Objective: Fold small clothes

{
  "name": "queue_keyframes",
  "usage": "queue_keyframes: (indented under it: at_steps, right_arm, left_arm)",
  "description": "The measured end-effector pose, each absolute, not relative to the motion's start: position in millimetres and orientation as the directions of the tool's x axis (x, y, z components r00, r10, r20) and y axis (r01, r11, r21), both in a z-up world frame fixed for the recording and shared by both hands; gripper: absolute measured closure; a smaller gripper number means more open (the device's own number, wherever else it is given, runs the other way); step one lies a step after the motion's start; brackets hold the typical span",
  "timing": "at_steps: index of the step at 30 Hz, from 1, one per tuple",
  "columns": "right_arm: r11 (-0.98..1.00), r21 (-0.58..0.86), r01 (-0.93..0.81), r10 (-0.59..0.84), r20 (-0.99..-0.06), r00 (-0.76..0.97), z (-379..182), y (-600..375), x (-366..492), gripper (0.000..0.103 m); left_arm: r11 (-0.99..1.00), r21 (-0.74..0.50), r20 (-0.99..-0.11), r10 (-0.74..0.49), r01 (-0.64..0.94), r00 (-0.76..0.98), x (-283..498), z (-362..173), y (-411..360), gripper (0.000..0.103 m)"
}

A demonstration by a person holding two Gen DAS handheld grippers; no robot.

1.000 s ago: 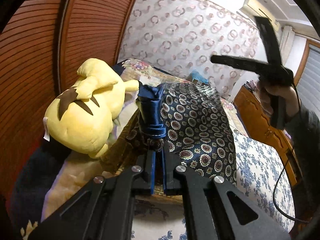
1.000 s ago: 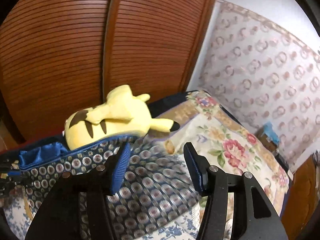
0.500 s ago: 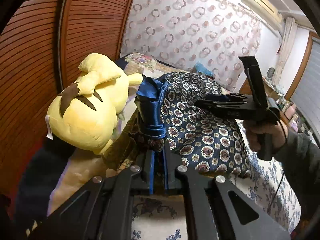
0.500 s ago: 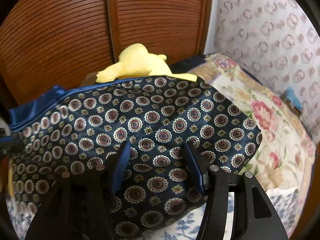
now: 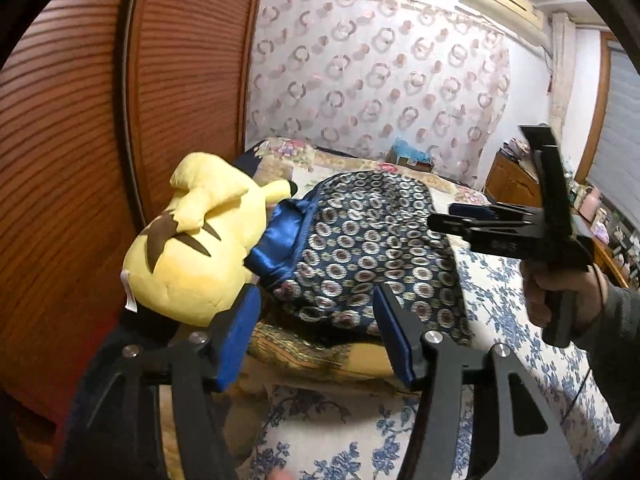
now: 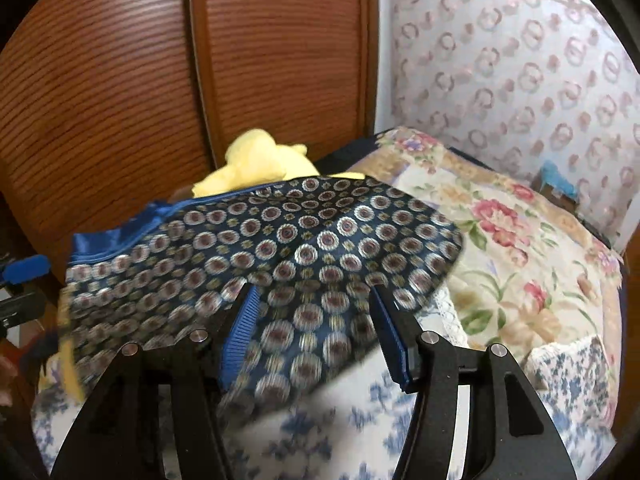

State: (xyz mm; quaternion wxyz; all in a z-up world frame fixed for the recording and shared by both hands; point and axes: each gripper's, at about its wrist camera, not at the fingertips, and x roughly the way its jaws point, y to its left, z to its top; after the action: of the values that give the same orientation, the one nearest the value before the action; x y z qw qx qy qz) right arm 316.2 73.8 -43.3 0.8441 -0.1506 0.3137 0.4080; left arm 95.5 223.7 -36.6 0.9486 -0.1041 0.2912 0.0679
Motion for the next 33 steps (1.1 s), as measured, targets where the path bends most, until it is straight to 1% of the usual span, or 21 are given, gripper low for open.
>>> queue_keyframes:
  at_steps: [4, 9, 15, 19, 21, 25, 33]
  right_arm:
    - [0.651, 0.012, -0.759, 0.599, -0.622, 0.505, -30, 45, 291, 0.038]
    - [0.691, 0.009, -0.723, 0.587, -0.591, 0.553, -19, 4, 255, 0.028]
    - [0.752, -0.002, -0.659, 0.547, -0.555, 0.626, -13, -46, 218, 0.020]
    - [0.797, -0.007, -0.604, 0.510, -0.528, 0.679, -11, -82, 196, 0.017]
    - [0.830, -0.020, -0.557, 0.468, -0.519, 0.716, -11, -97, 184, 0.017]
    - [0.872, -0.031, -0.488, 0.411, -0.496, 0.765, -11, -127, 158, 0.017]
    - [0.932, 0.001, -0.362, 0.324, -0.450, 0.832, -1, -183, 118, 0.017]
  left_arm:
    - [0.978, -0.138, -0.550, 0.053, -0.153, 0.833, 89, -30, 206, 0.045]
    - [0.987, -0.119, -0.545, 0.025, -0.107, 0.838, 83, -30, 181, 0.045]
    - [0.993, -0.111, -0.536, -0.026, -0.039, 0.844, 77, -32, 146, 0.045]
    - [0.997, -0.075, -0.547, -0.035, -0.008, 0.836, 76, -35, 118, 0.045]
    - [0.998, -0.067, -0.553, -0.042, 0.006, 0.832, 75, -36, 106, 0.045]
    - [0.996, -0.072, -0.542, -0.080, 0.049, 0.837, 68, -36, 82, 0.045]
    - [0.989, -0.085, -0.511, -0.146, 0.120, 0.847, 59, -22, 41, 0.045]
